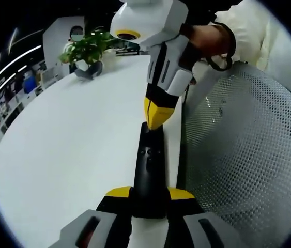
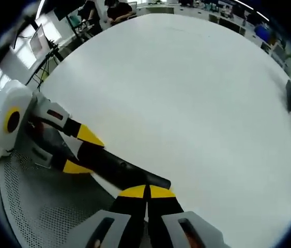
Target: Press the specified remote control buttons in sequence, fully releasing each button before pressing the next.
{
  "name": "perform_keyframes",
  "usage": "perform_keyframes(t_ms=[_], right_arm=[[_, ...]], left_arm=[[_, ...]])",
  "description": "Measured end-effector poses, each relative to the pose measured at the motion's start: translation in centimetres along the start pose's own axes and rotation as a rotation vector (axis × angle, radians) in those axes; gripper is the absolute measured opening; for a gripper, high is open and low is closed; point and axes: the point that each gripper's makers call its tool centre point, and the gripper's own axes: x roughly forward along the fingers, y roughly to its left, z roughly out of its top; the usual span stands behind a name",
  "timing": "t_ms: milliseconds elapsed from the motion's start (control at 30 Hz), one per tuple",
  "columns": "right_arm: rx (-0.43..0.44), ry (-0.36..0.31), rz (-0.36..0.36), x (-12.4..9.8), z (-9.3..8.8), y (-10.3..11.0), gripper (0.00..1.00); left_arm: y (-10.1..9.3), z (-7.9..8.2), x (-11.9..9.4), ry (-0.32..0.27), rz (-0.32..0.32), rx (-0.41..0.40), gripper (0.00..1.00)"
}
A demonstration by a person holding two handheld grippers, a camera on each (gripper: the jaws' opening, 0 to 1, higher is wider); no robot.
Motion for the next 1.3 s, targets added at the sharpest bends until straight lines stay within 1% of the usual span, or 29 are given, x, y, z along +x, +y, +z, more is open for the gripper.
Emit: perform_keyframes(t_ms=[100, 267, 400, 467, 600, 733, 800, 900, 1133, 1200, 1300], right_arm=[[0.005, 0.001, 0.002, -0.02, 0.0, 0.07, 0.0], [0.02, -0.003, 0.032, -0.01, 0.26, 0.7, 0.0], [0.013, -0.003, 0.034, 0.09, 0.29, 0.78, 0.0], [0.009, 0.009, 0.036, 0.29, 0.12, 0.83, 0.0], [-0.034, 0.014, 0.026, 0.27, 0.11, 0.88, 0.0], [-0.054, 0.031, 0.025, 0.3, 0.14, 0.89, 0.0], [-0.089, 0.044, 0.027, 0.35, 0.12, 0.93, 0.0], [-0.116, 0.056, 0.028, 0.36, 0.1, 1.0, 0.0], [-0.145, 0.078, 0.025, 0.45, 0.15, 0.92, 0.0], [-0.165, 0.078, 0.028, 0.43, 0.13, 0.96, 0.0], [-0.149, 0.074, 0.033, 0.43, 0.15, 0.92, 0.0]], left_arm=[[0.0, 0.01, 0.02, 0.0, 0.0, -0.001, 0.23], [-0.12, 0.05, 0.05, -0.003, -0.005, 0.006, 0.23], [-0.13, 0.07, 0.08, -0.004, -0.005, 0.005, 0.23], [-0.13, 0.08, 0.09, -0.004, -0.005, 0.005, 0.23], [-0.12, 0.08, 0.1, -0.004, -0.005, 0.001, 0.23], [-0.11, 0.09, 0.11, -0.004, -0.005, -0.002, 0.23], [-0.11, 0.09, 0.11, -0.004, -0.004, -0.002, 0.23], [-0.09, 0.14, 0.11, -0.014, -0.006, 0.001, 0.24], [-0.09, 0.18, 0.11, -0.019, -0.008, -0.005, 0.24], [-0.08, 0.18, 0.11, -0.02, -0.008, -0.003, 0.24], [-0.1, 0.19, 0.11, -0.018, -0.009, 0.001, 0.24]])
